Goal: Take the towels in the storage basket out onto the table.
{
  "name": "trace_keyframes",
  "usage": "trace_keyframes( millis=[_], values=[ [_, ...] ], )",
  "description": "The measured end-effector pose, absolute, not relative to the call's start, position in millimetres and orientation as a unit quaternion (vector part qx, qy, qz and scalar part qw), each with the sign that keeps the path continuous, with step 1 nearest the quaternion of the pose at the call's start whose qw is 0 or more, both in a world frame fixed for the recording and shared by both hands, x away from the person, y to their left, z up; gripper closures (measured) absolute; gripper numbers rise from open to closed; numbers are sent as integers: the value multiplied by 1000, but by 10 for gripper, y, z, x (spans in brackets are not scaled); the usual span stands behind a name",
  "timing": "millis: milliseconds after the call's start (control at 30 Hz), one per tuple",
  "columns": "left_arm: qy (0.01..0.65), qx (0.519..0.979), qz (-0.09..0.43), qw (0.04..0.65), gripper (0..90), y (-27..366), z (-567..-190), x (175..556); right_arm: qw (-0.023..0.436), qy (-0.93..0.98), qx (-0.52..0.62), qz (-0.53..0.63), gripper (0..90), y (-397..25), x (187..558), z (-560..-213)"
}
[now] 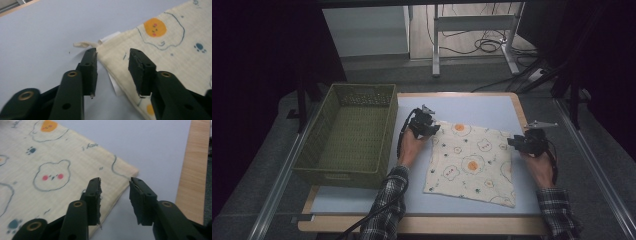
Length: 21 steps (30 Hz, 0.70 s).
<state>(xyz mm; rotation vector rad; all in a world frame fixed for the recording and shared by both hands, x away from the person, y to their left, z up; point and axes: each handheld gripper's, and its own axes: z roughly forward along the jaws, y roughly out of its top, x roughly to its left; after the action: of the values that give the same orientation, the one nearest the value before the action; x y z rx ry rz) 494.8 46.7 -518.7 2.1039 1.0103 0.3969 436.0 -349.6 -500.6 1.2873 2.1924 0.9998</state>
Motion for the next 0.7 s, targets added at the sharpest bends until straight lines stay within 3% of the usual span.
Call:
trace_keyframes(
  millis=[300, 567, 700],
  values=[
    [409, 816, 161, 375, 640, 395, -5326, 5101, 209, 780, 476, 348, 683, -3507, 4629, -5043],
    [420, 811, 157, 377, 576, 422, -5384, 5147, 214, 788, 470, 334, 680, -3428, 4764, -5178],
    [417, 812, 142, 384, 706, 405, -5385, 5146, 201, 788, 475, 334, 805, -3405, 4771, -5167]
  ],
)
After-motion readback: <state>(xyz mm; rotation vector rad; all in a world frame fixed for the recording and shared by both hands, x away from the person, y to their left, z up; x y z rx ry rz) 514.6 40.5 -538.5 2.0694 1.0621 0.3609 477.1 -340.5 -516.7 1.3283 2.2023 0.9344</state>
